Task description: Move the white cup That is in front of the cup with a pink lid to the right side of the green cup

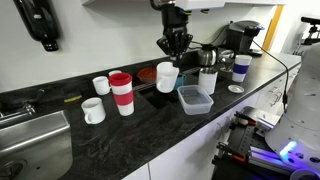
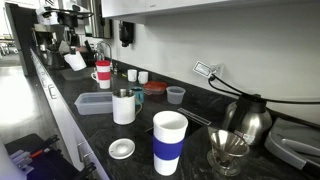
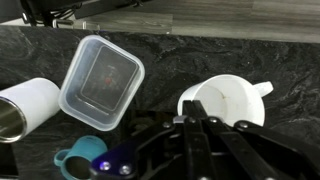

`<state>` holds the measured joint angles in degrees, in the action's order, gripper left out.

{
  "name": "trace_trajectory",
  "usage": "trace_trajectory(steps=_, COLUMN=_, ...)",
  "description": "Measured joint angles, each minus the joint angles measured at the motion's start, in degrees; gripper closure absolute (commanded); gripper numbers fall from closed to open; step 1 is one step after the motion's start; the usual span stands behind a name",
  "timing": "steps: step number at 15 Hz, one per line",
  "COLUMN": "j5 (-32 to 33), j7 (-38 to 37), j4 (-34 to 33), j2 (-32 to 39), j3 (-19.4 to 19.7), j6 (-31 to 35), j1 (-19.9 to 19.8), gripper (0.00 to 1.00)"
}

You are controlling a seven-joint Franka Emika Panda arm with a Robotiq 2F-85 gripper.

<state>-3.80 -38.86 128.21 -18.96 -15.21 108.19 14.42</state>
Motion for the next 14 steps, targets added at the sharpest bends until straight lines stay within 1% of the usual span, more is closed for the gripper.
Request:
trace_trajectory(steps=3, j5=-0.1, j7=-2.6, j4=2.1, j2=-5.0, j3=0.0, j6=-1.5, j1=-1.1, gripper=0.99)
trace_trajectory(steps=12, j5=-0.1, j7=-3.2, j4=2.7, j2=-4.9, j3=-0.2, j6=-1.5, j1=-1.2, gripper=1.0)
trace_trajectory(steps=14, j5=-1.2, j7=-3.3, j4=2.8, j2=-4.9, j3=0.0, j6=-1.5, j1=-1.7, gripper=1.0)
